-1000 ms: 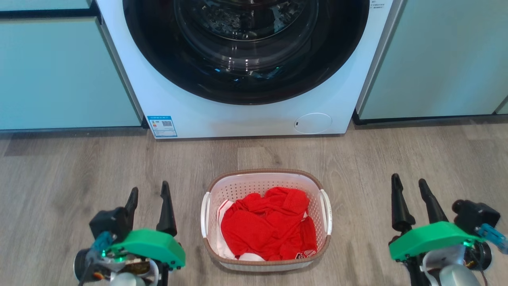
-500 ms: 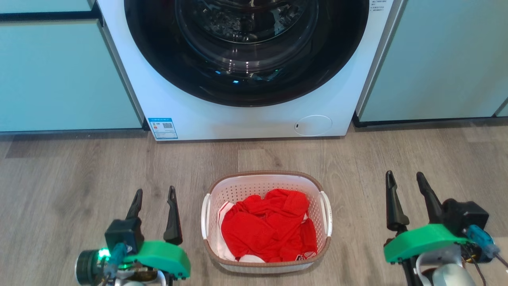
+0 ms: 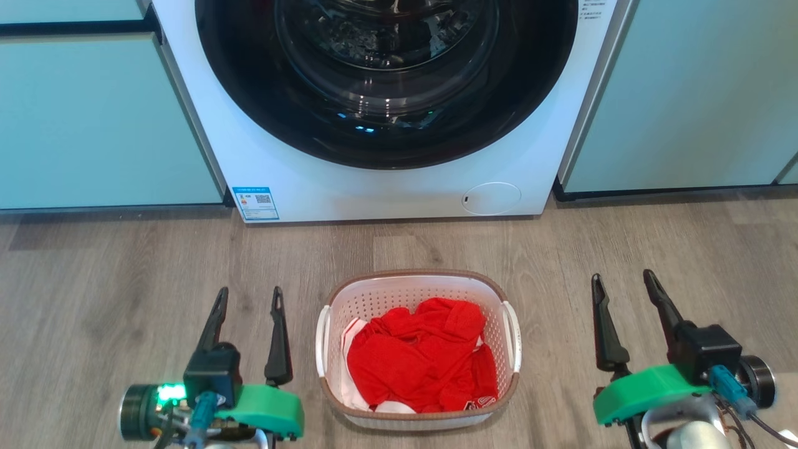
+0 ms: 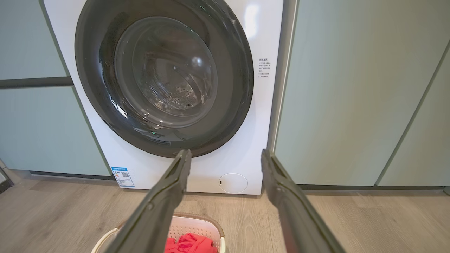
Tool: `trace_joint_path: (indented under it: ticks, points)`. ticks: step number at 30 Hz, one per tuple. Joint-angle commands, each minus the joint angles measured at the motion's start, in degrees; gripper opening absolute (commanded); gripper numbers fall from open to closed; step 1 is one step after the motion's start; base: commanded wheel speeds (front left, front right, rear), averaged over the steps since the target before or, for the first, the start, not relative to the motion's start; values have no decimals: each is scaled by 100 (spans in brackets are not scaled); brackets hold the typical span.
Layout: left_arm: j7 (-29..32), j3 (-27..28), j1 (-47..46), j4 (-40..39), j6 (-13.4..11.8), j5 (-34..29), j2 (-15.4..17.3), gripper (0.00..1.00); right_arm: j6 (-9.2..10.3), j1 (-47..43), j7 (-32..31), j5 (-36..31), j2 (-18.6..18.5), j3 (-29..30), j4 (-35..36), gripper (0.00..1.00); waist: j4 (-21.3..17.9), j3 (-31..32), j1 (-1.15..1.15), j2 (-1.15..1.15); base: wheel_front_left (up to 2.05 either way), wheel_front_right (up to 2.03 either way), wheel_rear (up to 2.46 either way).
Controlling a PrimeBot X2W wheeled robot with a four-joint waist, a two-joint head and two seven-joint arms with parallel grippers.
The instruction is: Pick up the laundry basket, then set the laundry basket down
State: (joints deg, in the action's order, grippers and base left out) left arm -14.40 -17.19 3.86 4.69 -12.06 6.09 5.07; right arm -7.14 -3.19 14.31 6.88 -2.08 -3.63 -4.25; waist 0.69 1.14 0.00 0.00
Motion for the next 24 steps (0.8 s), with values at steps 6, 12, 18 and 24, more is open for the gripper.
trace_joint_path:
  ticks: [6, 12, 18, 24]
  points:
    - [-60, 324, -91, -194, 89, -74, -82, 100, -35, 90, 69, -62, -79, -147, 226, 100, -16, -13, 0, 0, 0, 0, 0]
    - [-60, 386, -81, -170, 149, -107, -128, 100, -35, 96, 69, -64, -79, -139, 224, 100, -23, -25, 0, 0, 0, 0, 0]
    - [-60, 442, -97, -156, 198, -147, -157, 100, -35, 99, 69, -67, -79, -126, 233, 100, -23, -41, 0, 0, 0, 0, 0]
    - [-60, 478, -104, -151, 235, -188, -176, 100, -35, 95, 69, -67, -79, -116, 251, 100, -27, -60, 0, 0, 0, 0, 0]
